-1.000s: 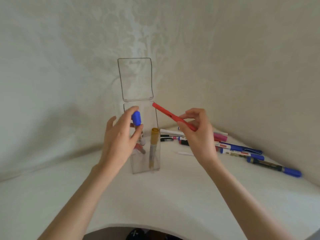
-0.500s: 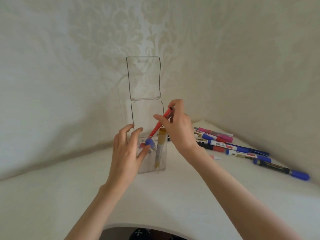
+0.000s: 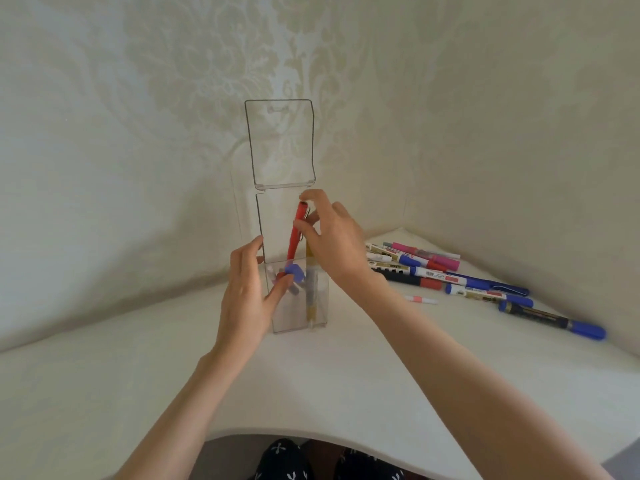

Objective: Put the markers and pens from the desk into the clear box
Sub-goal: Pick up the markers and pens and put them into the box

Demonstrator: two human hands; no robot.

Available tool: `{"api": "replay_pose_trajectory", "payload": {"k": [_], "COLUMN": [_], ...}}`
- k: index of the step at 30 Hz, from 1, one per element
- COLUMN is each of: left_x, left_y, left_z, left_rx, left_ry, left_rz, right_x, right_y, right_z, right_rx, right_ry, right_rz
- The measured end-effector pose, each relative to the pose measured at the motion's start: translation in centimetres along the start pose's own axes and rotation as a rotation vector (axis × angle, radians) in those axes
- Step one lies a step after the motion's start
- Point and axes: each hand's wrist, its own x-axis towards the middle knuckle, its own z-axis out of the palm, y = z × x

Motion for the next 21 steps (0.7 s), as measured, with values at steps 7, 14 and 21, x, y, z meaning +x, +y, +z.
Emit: {"api": "replay_pose_trajectory", "payload": {"k": [7, 14, 21], "left_x": [-0.4, -1.8, 0.3], "left_y": [-0.2, 4.6, 7.5], "left_z": [0.6, 3.7, 14.1], "left_rx": [-0.027, 0.014, -0.143], "left_ry": [0.026, 0.037, -0.491], "left_rz": [-0.026, 0.392, 0.195], "right_x": [-1.9, -8.4, -12.0], "right_y": [1.8, 9.0, 18.7], "right_z": [-0.2, -5.4, -11.5], "right_rx": [-0.038, 0.000, -0.318], "right_ry": [-0.100, -0.029, 0.022], "right_rz": [-0.128, 0.001, 0.500]}}
